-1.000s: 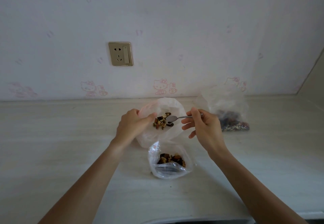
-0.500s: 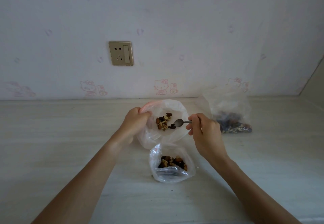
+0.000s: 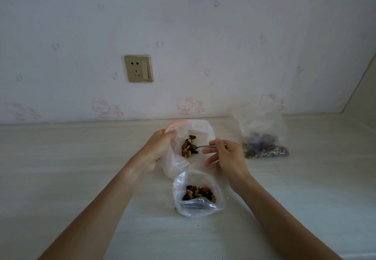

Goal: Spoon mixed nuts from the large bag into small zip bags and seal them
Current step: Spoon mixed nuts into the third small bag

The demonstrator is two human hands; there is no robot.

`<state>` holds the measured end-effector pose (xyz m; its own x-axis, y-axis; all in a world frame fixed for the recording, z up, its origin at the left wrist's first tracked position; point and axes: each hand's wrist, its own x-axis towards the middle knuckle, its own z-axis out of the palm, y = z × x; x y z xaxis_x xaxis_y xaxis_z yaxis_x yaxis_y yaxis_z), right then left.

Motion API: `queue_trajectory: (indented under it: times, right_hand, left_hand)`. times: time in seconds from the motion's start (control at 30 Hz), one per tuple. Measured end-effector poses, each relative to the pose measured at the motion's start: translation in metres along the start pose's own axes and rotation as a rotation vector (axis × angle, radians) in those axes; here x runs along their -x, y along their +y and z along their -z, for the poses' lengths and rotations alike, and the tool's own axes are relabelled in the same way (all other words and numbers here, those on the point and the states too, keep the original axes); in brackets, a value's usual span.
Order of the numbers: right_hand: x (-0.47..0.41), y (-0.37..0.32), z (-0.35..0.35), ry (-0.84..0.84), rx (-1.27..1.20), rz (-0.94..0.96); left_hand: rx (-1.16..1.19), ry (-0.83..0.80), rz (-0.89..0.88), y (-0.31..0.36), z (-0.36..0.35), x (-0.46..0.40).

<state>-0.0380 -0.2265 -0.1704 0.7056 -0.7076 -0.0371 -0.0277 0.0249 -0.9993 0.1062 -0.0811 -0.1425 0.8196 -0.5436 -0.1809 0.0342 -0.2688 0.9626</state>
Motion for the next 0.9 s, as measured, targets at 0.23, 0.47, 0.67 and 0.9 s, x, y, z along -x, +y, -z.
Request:
queue_trajectory:
  times: [0.23,0.47,0.67,0.9]
  right_hand:
    - [-0.001,-0.002,0.004,-0.061,-0.167,-0.096]
    - [0.001,-0.005,0.007,-0.017,-0.192,-0.123]
    - [0.003,-0.008,0.007,-0.021,-0.204,-0.144]
    - [0.004,-0.011,0.017,-0.023,-0.245,-0.165]
  left_hand:
    - [0.030,-0.026,-0.012,-0.003,-0.002,-0.002]
    - [-0.014,-0.020,-0.043,-0.005,-0.001,-0.003]
    - [-0.062,-0.026,-0.067,-0.004,-0.001,-0.004]
    - [-0.145,0.063,-0.133,-0.001,0.006,0.000]
